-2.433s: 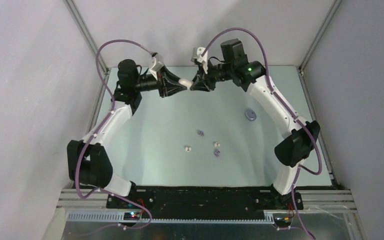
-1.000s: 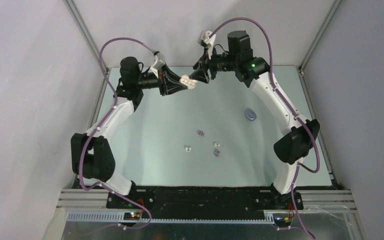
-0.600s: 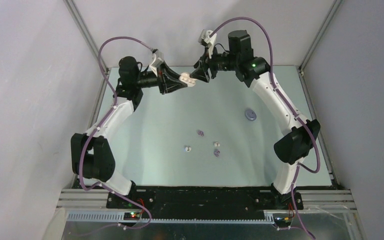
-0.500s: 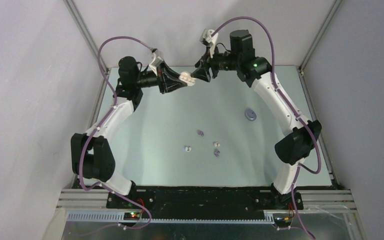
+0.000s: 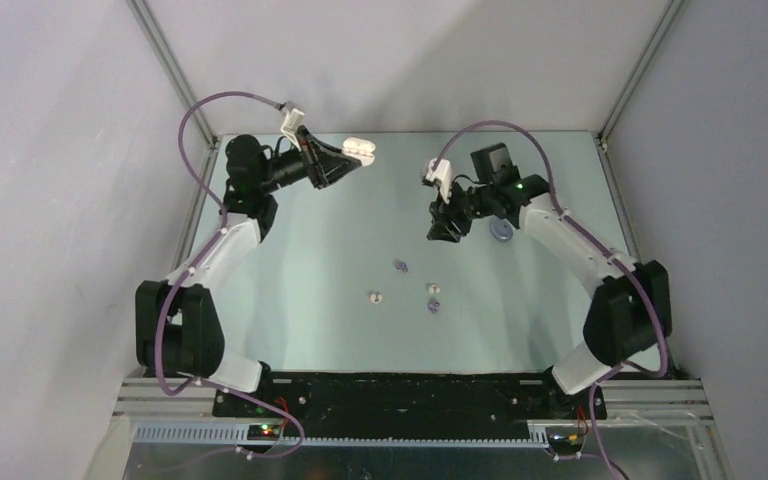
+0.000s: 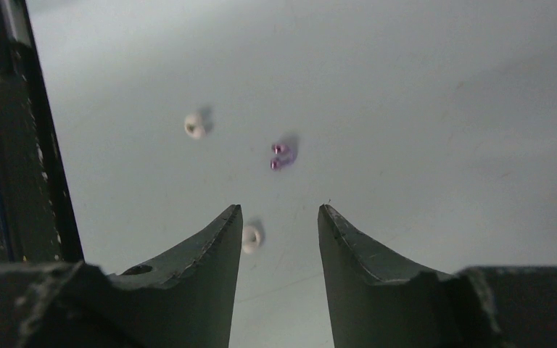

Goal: Insert the wireless bluetooth earbuds into the charging case
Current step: Pick up the right earbud from the center of the board.

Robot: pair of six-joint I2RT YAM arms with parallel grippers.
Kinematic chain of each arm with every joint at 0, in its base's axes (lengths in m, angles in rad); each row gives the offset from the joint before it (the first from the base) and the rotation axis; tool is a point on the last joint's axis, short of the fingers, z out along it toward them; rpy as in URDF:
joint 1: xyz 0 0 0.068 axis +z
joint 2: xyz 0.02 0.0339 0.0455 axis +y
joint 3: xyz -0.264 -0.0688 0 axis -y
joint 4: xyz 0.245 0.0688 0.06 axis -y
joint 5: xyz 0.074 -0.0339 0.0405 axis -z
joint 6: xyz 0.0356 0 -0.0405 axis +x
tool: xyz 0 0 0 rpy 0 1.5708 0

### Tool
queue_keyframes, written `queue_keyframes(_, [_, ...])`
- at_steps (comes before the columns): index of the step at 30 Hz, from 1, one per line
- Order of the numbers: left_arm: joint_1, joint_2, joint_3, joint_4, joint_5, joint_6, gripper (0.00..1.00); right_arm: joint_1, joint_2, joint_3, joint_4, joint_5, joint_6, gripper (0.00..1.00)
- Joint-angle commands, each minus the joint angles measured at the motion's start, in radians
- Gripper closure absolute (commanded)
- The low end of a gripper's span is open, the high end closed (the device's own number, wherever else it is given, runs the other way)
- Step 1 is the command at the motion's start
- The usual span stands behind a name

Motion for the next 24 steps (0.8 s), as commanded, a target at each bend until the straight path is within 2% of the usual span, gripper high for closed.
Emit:
queue_keyframes(1, [0.009,-0.095,-0.034,0.057,-0.055,-0.048,1.00,0.003,0.093,-0.003,-0.086,0.032,-0.172,0.55])
queue_keyframes(4, [0.016,-0.117,-0.059,0.058,-0.063,-0.049,1.00,0.033,0.180,0.007,-0.173,0.060,-0.312,0.56])
queue_keyframes(8, [0.026,-0.138,-0.092,0.052,-0.071,-0.044,1.00,0.041,0.288,0.066,-0.252,0.081,-0.382,0.57])
queue_keyframes(16, [0.044,-0.152,-0.108,0.045,-0.080,-0.050,1.00,0.087,0.411,0.116,-0.281,0.151,-0.449,0.59])
queue_keyframes(24, [0.058,-0.159,-0.121,0.034,-0.090,-0.043,1.00,0.124,0.462,0.108,-0.220,0.216,-0.413,0.62])
